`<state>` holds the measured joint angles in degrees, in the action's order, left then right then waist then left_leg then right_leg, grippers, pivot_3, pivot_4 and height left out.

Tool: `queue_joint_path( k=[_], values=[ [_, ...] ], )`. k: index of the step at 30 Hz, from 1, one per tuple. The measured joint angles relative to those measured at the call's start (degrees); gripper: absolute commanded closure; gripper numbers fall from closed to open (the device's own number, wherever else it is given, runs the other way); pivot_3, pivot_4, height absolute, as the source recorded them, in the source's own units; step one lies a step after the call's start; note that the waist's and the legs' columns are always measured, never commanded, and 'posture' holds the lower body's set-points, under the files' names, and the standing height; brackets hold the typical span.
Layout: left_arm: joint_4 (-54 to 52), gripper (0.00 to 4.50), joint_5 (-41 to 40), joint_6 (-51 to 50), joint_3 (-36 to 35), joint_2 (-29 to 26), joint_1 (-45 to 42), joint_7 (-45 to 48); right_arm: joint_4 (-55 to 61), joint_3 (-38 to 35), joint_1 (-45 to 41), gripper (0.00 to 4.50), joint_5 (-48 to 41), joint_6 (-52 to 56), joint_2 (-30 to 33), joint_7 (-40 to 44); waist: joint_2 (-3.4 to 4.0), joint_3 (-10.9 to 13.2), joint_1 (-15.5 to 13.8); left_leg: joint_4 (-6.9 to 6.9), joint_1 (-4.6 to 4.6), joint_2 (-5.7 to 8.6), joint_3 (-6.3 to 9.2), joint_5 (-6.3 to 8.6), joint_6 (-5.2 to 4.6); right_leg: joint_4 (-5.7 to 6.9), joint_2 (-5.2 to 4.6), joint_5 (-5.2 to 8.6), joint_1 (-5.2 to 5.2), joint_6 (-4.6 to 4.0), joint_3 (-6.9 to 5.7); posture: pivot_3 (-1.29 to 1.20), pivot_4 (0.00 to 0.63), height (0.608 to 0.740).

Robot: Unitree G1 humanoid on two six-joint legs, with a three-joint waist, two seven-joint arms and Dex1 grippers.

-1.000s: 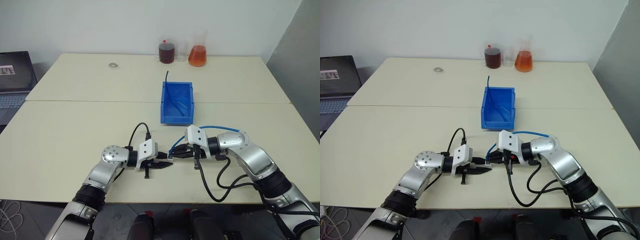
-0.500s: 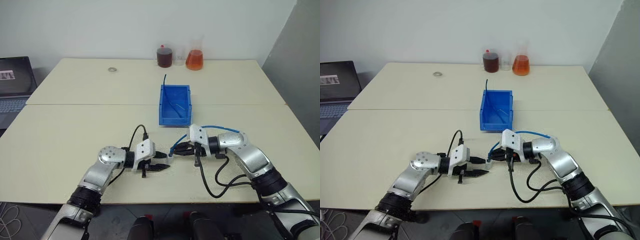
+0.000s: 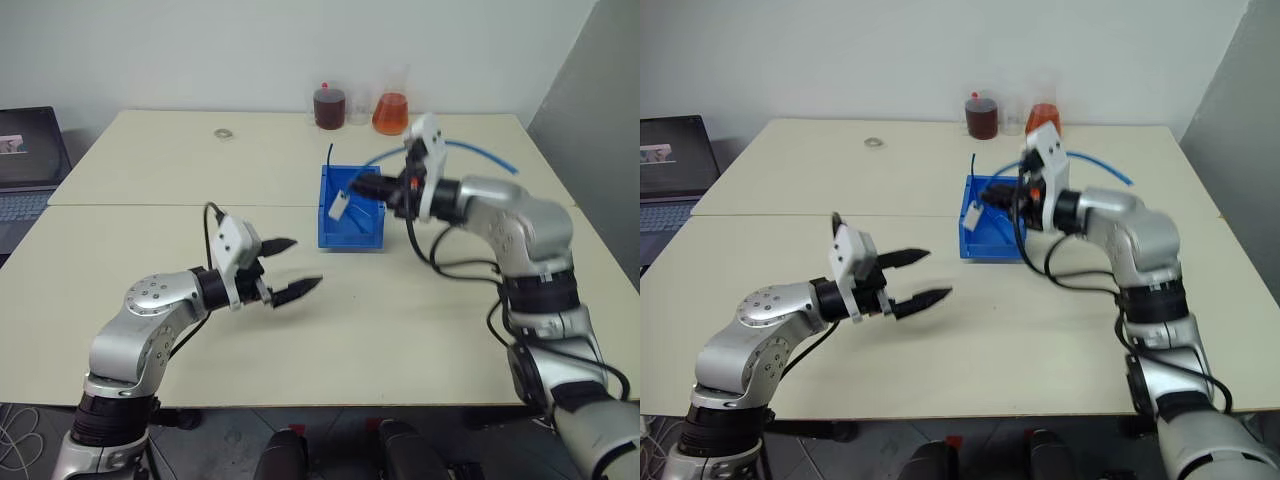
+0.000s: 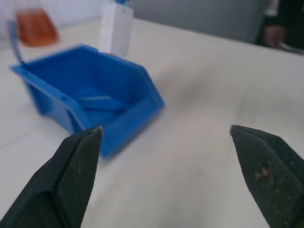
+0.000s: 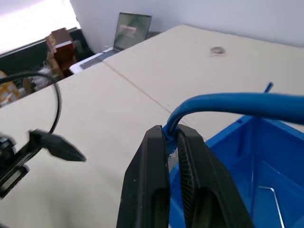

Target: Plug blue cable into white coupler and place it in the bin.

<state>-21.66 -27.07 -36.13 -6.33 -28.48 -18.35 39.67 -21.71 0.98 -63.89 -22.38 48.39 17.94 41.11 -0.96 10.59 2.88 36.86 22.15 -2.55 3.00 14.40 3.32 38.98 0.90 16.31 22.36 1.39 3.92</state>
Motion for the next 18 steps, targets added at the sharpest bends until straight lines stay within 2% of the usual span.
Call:
queue_joint_path(
  k=[3,5,6,11,18],
  values=[
    [-0.5,0.02,0.5,-0.3,0.1,1.8,0.0,-3.9,-10.4,1.4,-2.6,4.46,3.4,-4.0,-0.4,0.1,0.0,0.0,0.0,-0.05,0.12,0.03,-0.08,0.03,0.01,0.01,-0.02,0.0,0.15,-0.01,0.05,0.0,0.15,0.74],
    [-1.5,0.02,0.4,-0.9,0.7,2.6,0.1,-5.5,-18.5,2.5,-4.3,4.46,5.9,-7.9,-1.0,0.4,0.0,0.0,0.0,0.0,0.58,0.01,-0.08,0.02,0.02,0.1,-0.03,-0.02,0.63,-0.01,0.05,0.0,0.15,0.74],
    [-1.8,0.0,0.4,-1.0,1.0,2.8,0.2,-6.1,-21.6,2.7,-5.0,3.79,6.7,-9.6,-1.5,0.6,0.0,0.0,0.1,0.02,0.86,0.01,-0.12,0.01,0.04,0.22,-0.03,-0.04,0.98,-0.01,0.08,0.0,0.15,0.74],
    [-3.4,0.0,0.4,-1.1,0.9,3.0,1.2,-8.8,-32.4,2.9,-8.6,2.71,10.0,-15.5,-2.8,1.0,0.0,0.0,0.2,-0.06,0.87,-0.01,-0.16,0.01,0.04,0.22,-0.07,-0.04,1.05,-0.04,0.1,0.0,0.15,0.74],
    [-3.6,0.0,0.3,-1.4,0.7,3.0,2.5,-10.5,-38.0,2.0,-11.2,1.11,12.3,-21.8,-2.9,-0.2,0.0,0.0,0.2,-0.03,0.86,0.02,-0.15,0.02,0.04,0.23,-0.07,-0.04,1.02,-0.03,0.09,0.0,0.15,0.74]
  ],
)
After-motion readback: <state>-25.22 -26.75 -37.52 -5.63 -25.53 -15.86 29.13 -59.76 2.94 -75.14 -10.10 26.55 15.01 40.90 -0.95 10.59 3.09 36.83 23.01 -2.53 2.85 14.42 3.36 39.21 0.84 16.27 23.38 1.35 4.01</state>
